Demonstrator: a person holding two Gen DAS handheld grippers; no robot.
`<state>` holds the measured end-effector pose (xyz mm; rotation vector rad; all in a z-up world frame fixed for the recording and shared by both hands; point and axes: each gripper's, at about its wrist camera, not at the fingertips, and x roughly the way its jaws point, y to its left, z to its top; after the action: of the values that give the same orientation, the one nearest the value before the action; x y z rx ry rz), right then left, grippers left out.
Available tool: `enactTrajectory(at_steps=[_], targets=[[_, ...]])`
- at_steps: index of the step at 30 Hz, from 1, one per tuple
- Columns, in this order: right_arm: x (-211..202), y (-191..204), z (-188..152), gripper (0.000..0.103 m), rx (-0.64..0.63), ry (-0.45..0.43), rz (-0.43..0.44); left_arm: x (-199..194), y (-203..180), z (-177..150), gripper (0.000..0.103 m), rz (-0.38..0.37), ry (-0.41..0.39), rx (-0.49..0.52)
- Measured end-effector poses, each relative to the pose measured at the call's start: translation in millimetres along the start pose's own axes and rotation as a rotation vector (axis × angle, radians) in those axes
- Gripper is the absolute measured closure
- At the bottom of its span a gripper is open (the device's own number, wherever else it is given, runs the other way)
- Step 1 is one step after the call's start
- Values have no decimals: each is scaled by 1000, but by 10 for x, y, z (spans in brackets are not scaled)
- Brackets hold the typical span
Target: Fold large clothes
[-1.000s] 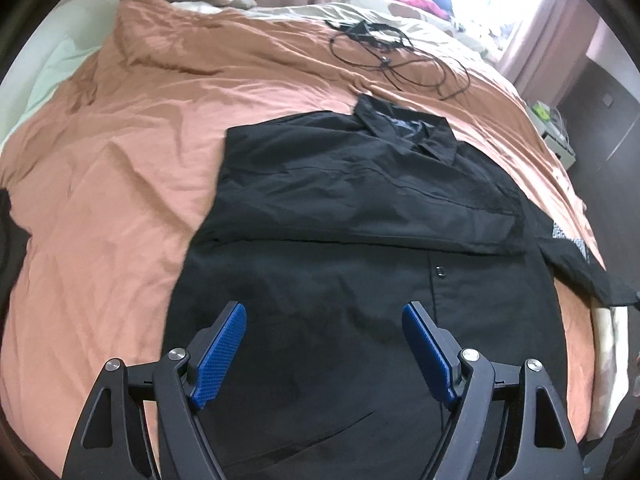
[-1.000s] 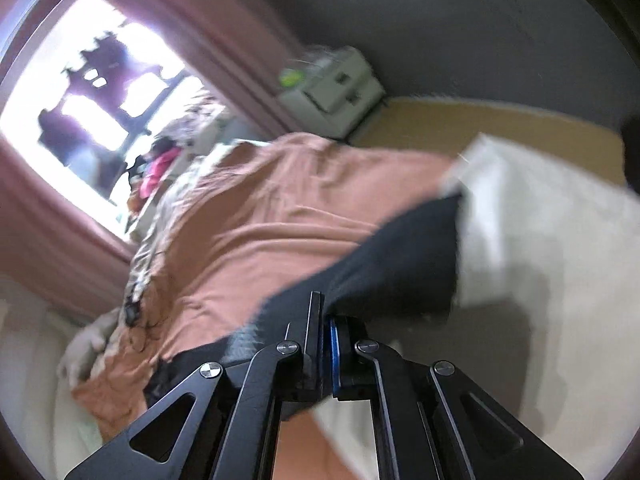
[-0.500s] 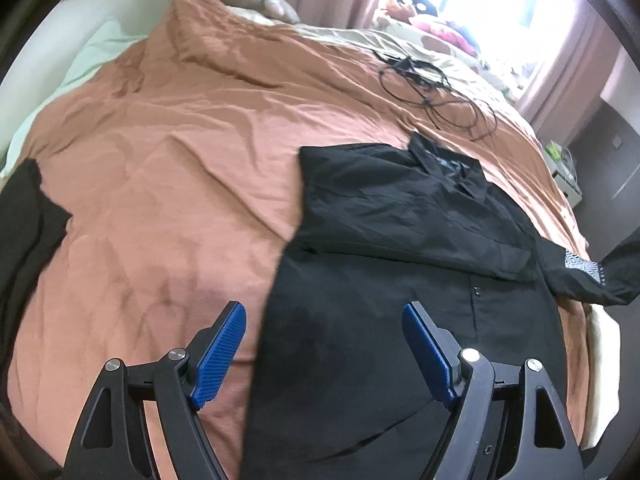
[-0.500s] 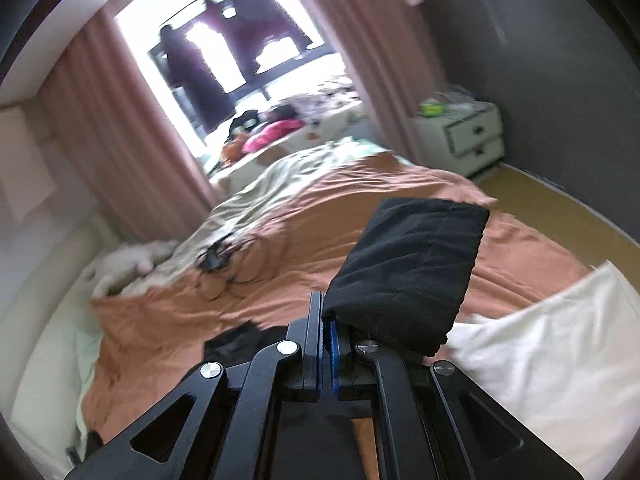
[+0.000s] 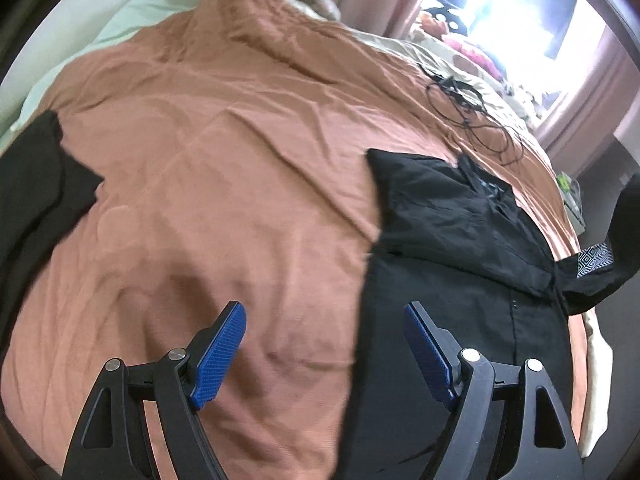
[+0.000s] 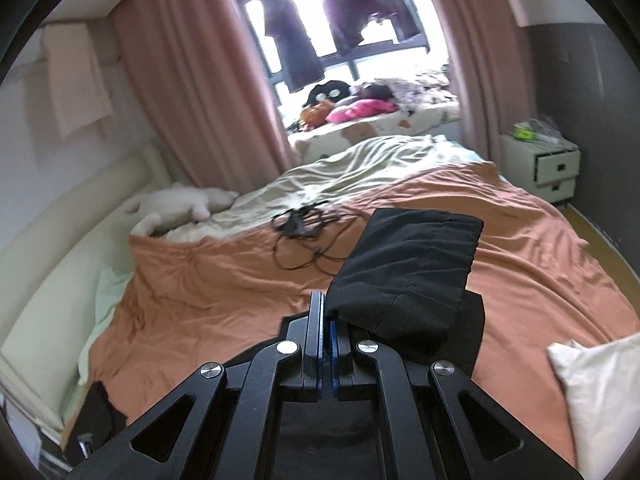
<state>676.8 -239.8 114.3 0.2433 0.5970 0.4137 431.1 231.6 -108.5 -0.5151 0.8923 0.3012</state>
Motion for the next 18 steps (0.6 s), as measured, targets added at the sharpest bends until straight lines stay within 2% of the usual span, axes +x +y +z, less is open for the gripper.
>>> enactTrajectory(at_steps=[8, 14, 15, 16, 18], targets=[[621, 652, -249, 100, -54, 75, 11, 26, 491, -27, 22, -17, -10, -74], [1163, 1007, -735, 99, -91, 180, 16, -19, 751, -57, 22, -11, -11, -105], [1257, 1099, -837, 95, -120, 214, 7, -35, 790, -63, 22, -10, -11, -109], [1344, 1181, -943, 69, -156, 262, 21, -43, 808, -68, 22, -8, -11, -109], [1465, 1302, -1157, 36, -199, 352, 71, -68, 829, -75, 22, 3, -17, -108]])
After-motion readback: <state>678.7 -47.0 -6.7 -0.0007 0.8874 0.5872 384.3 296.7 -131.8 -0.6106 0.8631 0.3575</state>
